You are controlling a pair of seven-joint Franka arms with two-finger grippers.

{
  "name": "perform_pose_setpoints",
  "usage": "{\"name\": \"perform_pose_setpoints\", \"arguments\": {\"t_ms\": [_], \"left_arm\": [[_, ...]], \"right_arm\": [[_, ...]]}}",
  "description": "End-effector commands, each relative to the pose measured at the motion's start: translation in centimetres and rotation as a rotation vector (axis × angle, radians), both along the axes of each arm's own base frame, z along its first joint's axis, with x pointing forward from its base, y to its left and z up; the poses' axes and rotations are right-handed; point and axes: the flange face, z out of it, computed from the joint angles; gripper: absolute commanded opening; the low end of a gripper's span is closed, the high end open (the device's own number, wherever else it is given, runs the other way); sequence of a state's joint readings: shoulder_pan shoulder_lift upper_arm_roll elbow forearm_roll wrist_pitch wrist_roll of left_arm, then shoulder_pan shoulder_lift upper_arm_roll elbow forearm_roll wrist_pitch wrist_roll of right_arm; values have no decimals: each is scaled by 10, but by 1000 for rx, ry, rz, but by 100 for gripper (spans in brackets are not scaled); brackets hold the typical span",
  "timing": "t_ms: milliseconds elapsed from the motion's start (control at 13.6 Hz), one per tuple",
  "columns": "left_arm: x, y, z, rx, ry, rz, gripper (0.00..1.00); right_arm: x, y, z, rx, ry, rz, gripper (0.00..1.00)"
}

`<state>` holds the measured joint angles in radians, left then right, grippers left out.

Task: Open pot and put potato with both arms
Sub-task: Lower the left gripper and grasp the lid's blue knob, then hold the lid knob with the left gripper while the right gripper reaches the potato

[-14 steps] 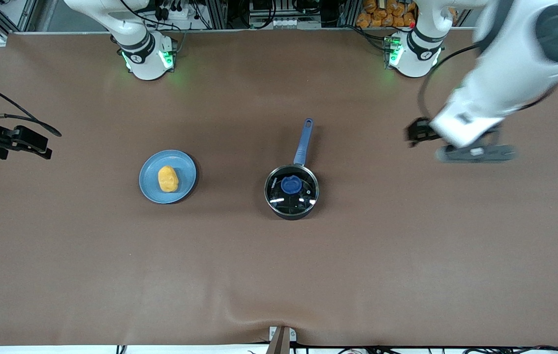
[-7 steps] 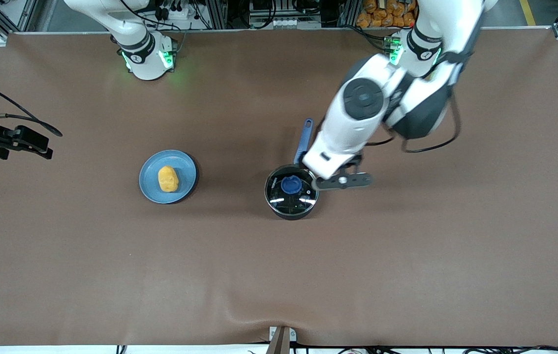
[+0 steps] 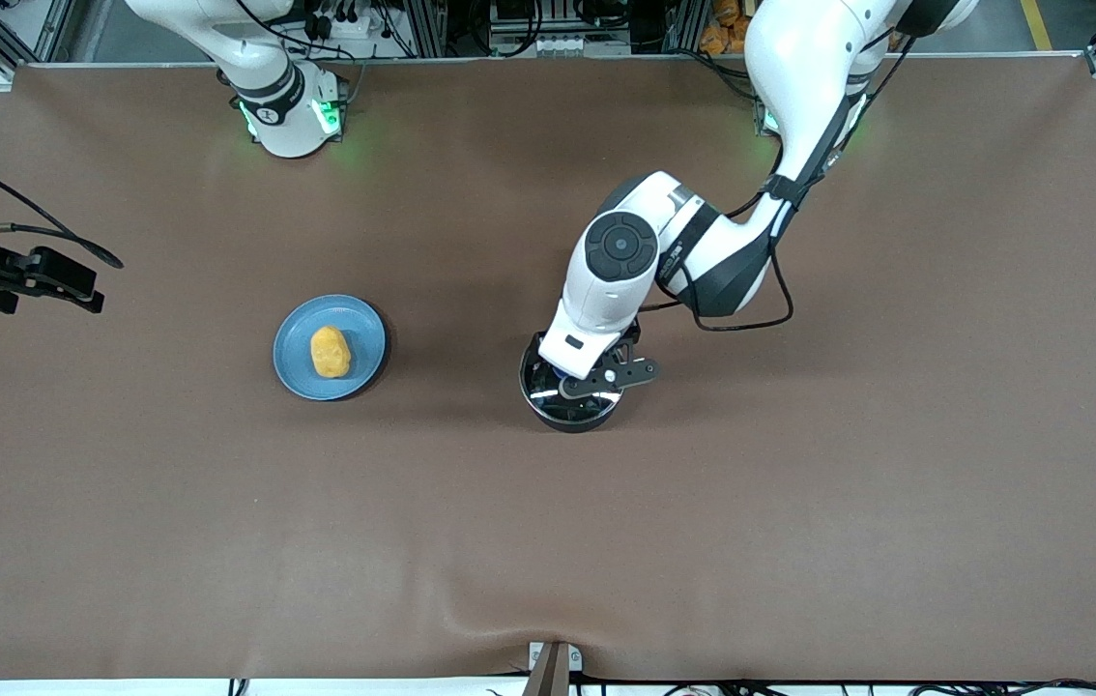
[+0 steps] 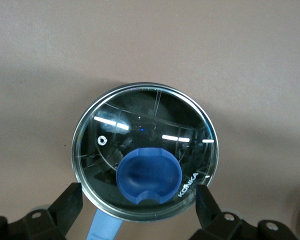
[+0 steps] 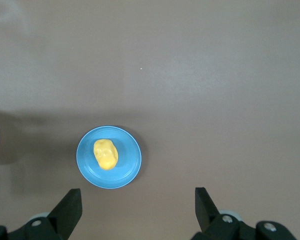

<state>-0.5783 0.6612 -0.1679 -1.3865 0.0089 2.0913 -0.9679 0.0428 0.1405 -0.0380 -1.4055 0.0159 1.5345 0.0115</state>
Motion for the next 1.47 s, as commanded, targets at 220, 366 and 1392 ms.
{"name": "perform_pose_setpoints", "arguments": {"t_ms": [220, 366, 1392], "left_arm": [[0, -20, -19, -21, -44, 54, 100], [0, -21, -25, -20, -41, 51, 100], [-4, -19, -36, 19, -38, 29, 95]], "right_arm": [[-2, 0, 3, 6, 2, 7, 100], [-2, 0, 3, 6, 2, 7, 100], [2, 5, -12, 12, 12, -1, 100]]}}
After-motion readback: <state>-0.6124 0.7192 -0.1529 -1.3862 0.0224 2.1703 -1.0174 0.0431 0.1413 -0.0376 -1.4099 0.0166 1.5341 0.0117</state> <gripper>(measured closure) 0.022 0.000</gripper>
